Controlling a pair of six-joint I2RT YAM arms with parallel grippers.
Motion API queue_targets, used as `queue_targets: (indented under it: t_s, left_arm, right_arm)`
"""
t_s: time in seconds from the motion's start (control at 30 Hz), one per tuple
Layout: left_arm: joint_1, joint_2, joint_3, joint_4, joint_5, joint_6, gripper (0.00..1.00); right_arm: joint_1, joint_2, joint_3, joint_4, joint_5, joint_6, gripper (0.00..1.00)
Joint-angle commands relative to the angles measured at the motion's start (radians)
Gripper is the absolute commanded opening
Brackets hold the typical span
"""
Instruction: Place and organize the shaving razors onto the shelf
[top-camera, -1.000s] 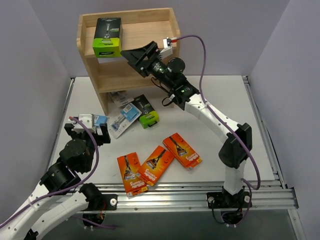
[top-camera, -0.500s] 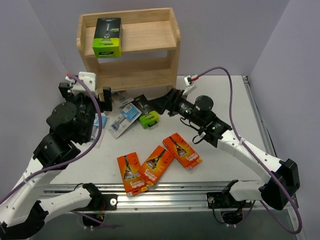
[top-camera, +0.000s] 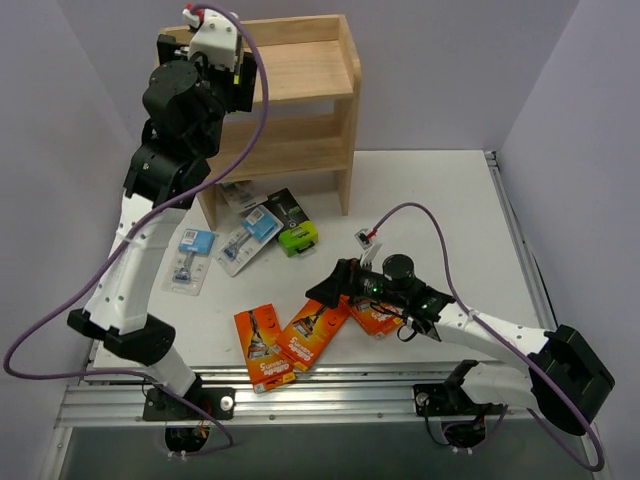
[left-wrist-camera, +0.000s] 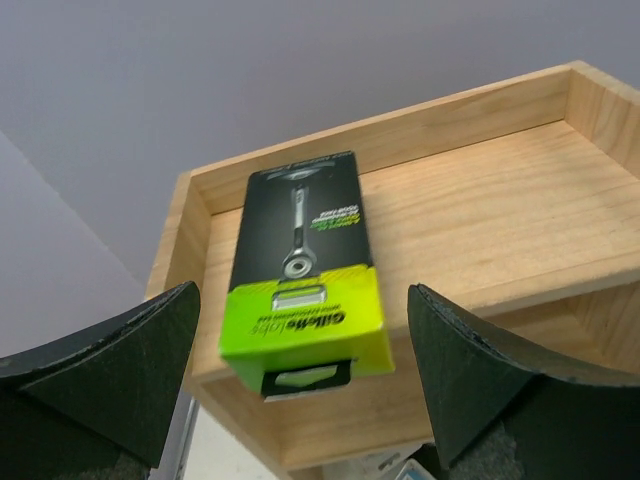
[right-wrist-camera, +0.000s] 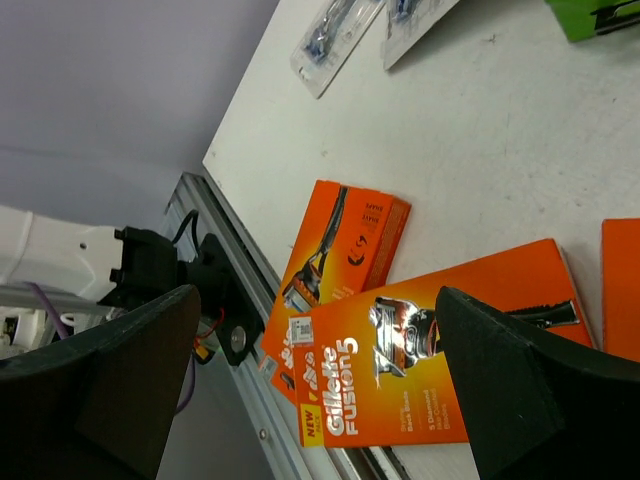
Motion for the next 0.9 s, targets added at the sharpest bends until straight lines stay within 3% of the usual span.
queue_targets:
  t_s: [0.0, 0.17, 0.43, 0.87]
  left_arm:
    - [0.020, 0.107, 0.157, -0.063, 0.090, 0.042, 0.94]
    - [0.085, 0.215, 0.295, -0.105, 0.187, 0.004, 0.94]
    - [0.119, 0.327, 0.365, -0.066, 0.256, 0.065, 0.94]
    - [0.185, 0.434, 0.398, 0.007, 0.220, 0.145, 0.94]
  right_arm:
    - [0.014, -0.051, -0.020, 0.100, -0.056, -0.024, 1.00]
    - [0.016, -0.036, -0.067, 0.102, -0.077, -0.043, 1.00]
    - [0.016, 0.020, -0.093, 0.137, -0.125, -0.058, 1.00]
    - [0.014, 0.124, -0.077, 0.160, -0.182, -0.043, 1.00]
